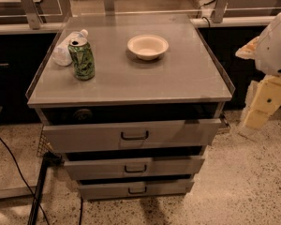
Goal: Open top drawer
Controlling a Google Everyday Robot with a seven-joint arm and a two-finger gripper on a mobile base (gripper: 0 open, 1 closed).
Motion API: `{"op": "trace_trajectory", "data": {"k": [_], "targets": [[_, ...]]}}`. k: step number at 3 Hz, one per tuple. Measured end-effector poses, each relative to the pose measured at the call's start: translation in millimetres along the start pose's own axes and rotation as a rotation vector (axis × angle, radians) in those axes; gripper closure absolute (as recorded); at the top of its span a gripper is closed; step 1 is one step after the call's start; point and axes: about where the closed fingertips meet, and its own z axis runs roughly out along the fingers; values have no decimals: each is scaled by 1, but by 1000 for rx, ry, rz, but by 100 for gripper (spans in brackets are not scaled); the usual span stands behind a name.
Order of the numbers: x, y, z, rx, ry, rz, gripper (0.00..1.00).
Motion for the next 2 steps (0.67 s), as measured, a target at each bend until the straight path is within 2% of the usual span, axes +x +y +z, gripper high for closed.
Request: {"op": "trace_trajectory", "data": {"k": [2], "targets": [[5, 19, 65, -21, -113, 7, 0]]}}
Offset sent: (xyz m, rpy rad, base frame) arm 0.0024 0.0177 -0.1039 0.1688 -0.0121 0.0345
